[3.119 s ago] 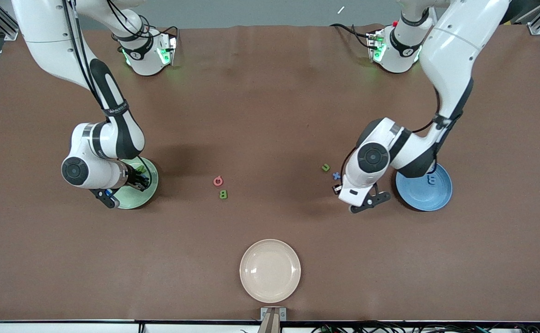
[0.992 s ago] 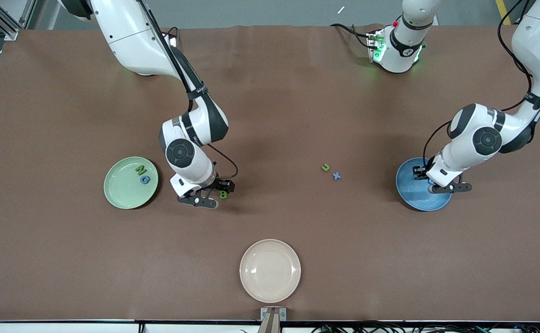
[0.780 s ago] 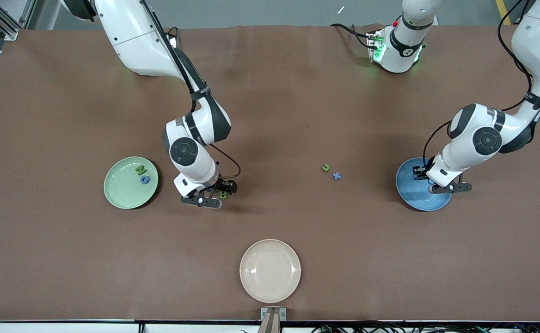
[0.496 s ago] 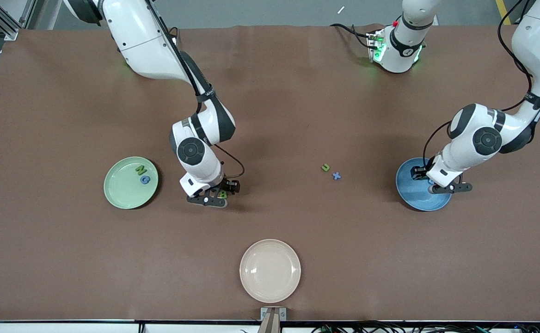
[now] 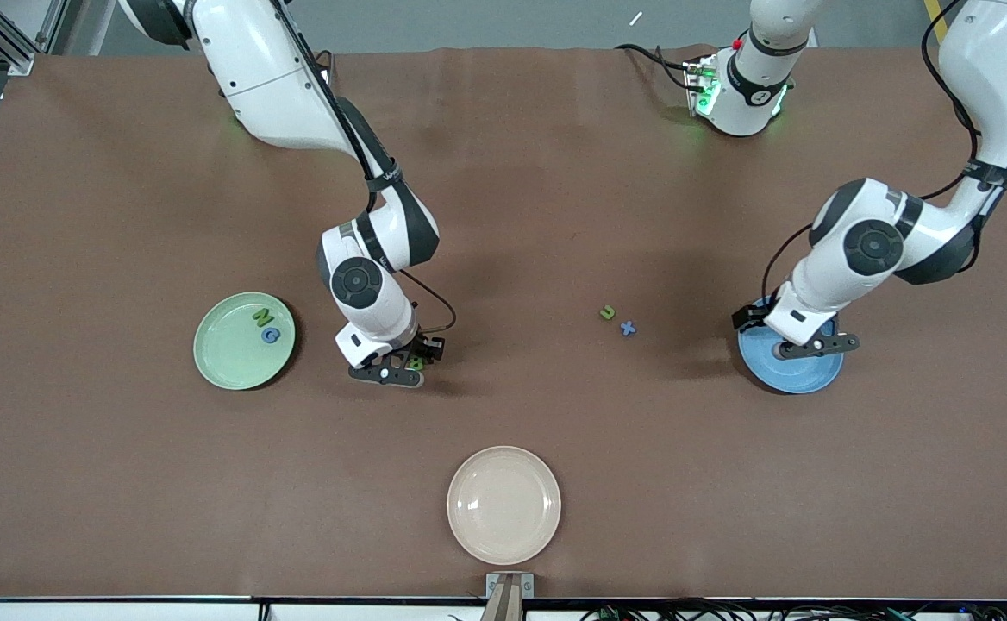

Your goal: Sort upper and lower case letters into plates

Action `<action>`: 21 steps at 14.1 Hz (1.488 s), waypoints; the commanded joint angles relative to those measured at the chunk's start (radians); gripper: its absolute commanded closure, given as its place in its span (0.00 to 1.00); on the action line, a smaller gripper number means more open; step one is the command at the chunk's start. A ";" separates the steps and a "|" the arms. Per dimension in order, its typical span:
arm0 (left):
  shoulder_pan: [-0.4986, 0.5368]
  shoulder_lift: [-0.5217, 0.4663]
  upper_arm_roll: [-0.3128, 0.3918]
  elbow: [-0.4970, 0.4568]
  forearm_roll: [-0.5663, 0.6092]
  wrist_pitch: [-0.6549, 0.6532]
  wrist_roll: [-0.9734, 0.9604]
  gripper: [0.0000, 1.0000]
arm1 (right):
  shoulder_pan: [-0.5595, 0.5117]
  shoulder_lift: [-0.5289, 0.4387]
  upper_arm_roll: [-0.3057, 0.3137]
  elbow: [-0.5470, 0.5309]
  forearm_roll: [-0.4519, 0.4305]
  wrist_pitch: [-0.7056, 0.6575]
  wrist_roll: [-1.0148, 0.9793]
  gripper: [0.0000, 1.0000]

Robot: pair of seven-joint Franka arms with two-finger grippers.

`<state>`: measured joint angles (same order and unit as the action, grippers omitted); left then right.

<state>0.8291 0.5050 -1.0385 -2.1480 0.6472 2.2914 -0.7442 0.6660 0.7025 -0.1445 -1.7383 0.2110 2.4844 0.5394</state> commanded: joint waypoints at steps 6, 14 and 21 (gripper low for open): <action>-0.396 0.131 0.073 0.258 -0.087 -0.078 -0.315 0.01 | 0.020 0.017 -0.010 -0.003 -0.005 0.039 0.004 0.67; -0.628 0.210 0.316 0.300 -0.083 0.003 -0.402 0.01 | -0.025 -0.020 -0.018 0.029 -0.002 -0.124 -0.010 1.00; -0.643 0.210 0.328 0.237 -0.083 0.068 -0.451 0.01 | -0.224 -0.167 -0.039 0.051 -0.045 -0.511 -0.321 1.00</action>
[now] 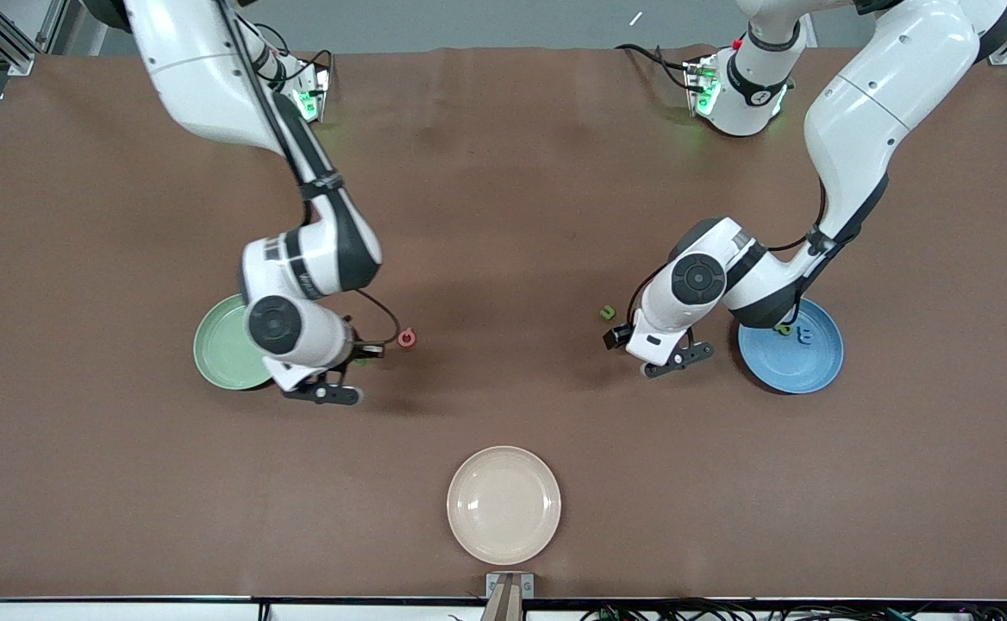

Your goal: Sort upper and lower case letters into plates

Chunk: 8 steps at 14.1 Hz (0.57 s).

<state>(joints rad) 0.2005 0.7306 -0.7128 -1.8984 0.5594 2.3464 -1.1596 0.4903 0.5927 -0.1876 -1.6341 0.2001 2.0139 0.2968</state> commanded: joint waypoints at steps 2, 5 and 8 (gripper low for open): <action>-0.013 -0.014 0.003 -0.017 0.007 0.013 -0.037 0.01 | -0.093 -0.095 -0.006 -0.131 -0.067 -0.038 -0.138 1.00; -0.013 -0.013 0.007 -0.030 0.007 0.014 -0.037 0.02 | -0.208 -0.154 -0.006 -0.275 -0.085 0.054 -0.308 1.00; -0.010 -0.013 0.009 -0.042 0.008 0.014 -0.040 0.09 | -0.323 -0.174 -0.004 -0.369 -0.087 0.155 -0.491 1.00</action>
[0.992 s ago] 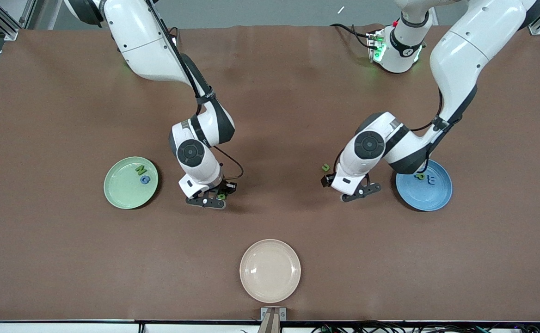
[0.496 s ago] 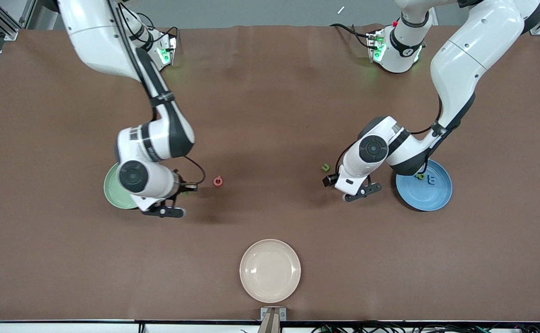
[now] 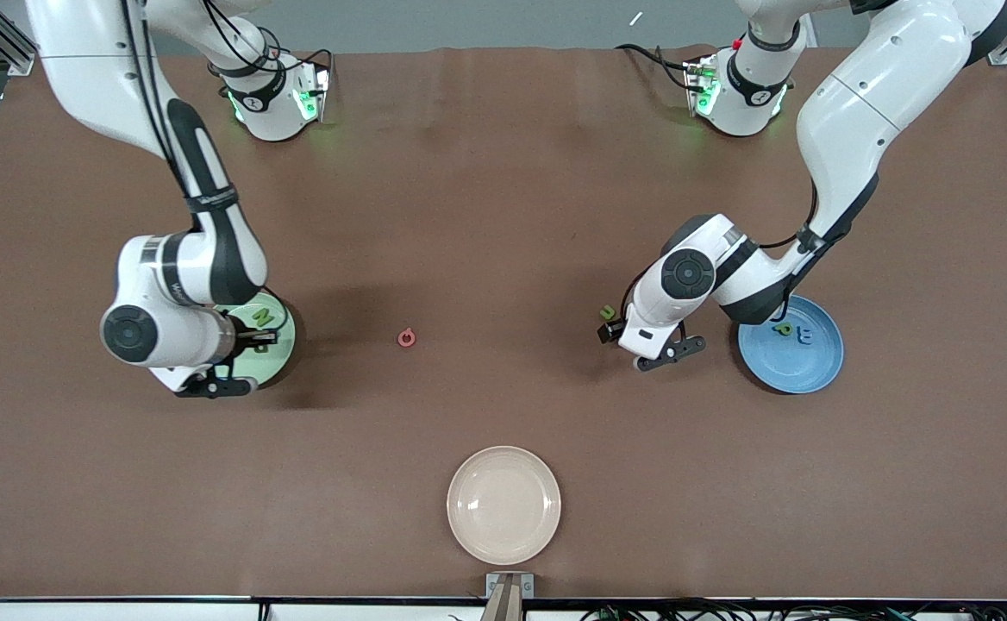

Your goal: Sort upper and lower case letters into plates

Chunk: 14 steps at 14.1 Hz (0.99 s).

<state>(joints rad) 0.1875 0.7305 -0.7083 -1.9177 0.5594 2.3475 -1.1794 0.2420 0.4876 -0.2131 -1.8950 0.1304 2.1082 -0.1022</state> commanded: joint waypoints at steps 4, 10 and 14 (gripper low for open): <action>0.000 -0.014 0.004 -0.030 0.008 0.015 -0.045 0.17 | -0.133 -0.064 0.024 -0.188 -0.002 0.142 -0.148 1.00; -0.002 -0.013 0.004 -0.029 0.008 0.016 -0.046 0.24 | -0.118 -0.057 0.031 -0.188 0.047 0.138 -0.140 0.98; 0.000 -0.008 0.004 -0.023 0.008 0.018 -0.048 0.29 | -0.116 -0.053 0.031 -0.184 0.048 0.138 -0.140 0.68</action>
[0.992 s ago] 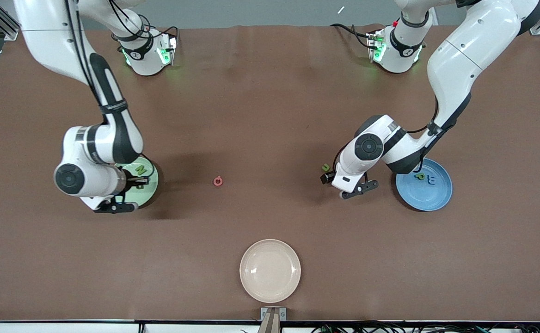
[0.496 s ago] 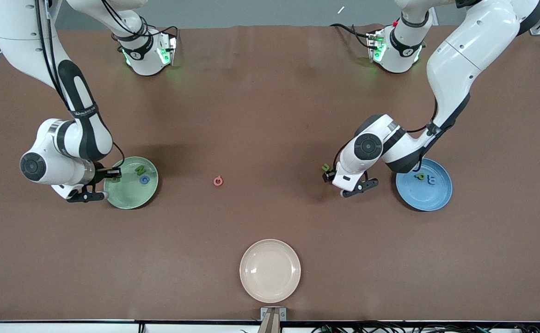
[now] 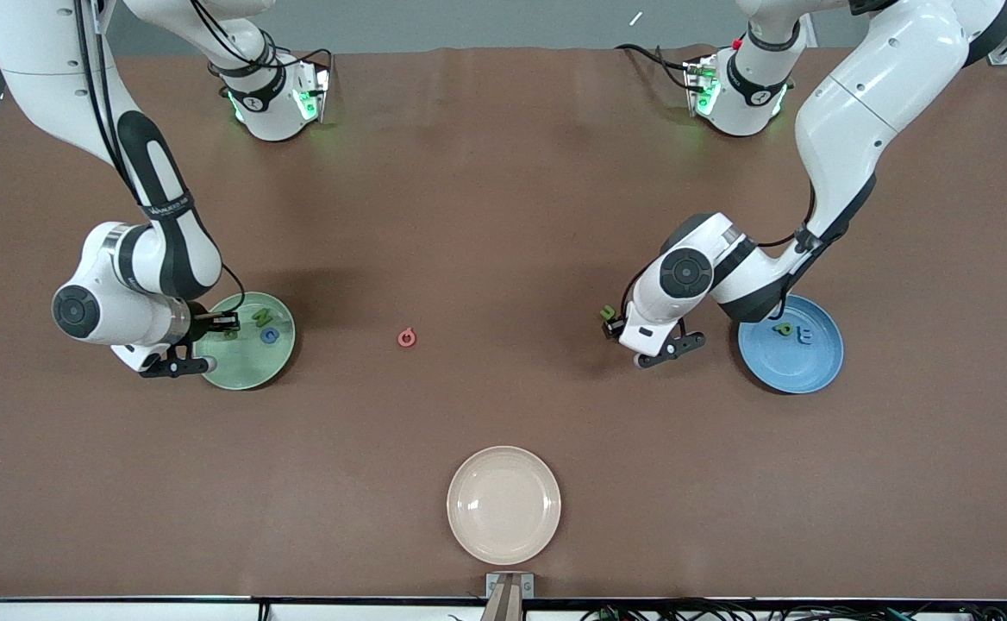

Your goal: Sort upper and lower case letters into plates

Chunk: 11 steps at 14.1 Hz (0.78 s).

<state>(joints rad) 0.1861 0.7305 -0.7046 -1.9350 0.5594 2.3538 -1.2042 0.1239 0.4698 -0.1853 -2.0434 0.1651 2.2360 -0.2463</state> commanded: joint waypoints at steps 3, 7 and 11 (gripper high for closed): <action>0.001 -0.003 0.001 -0.002 0.007 0.012 -0.023 0.38 | 0.014 -0.037 0.004 -0.021 0.013 -0.012 0.010 0.00; -0.001 -0.002 0.001 0.001 0.008 0.012 -0.023 0.50 | 0.026 -0.045 0.012 0.064 0.060 -0.159 0.092 0.00; -0.001 -0.002 0.001 0.001 0.010 0.012 -0.020 0.64 | 0.169 -0.049 0.010 0.103 0.071 -0.180 0.399 0.00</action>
<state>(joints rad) 0.1859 0.7304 -0.7064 -1.9317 0.5594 2.3641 -1.2055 0.2146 0.4397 -0.1724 -1.9393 0.2264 2.0617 0.0074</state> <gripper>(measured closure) 0.581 0.000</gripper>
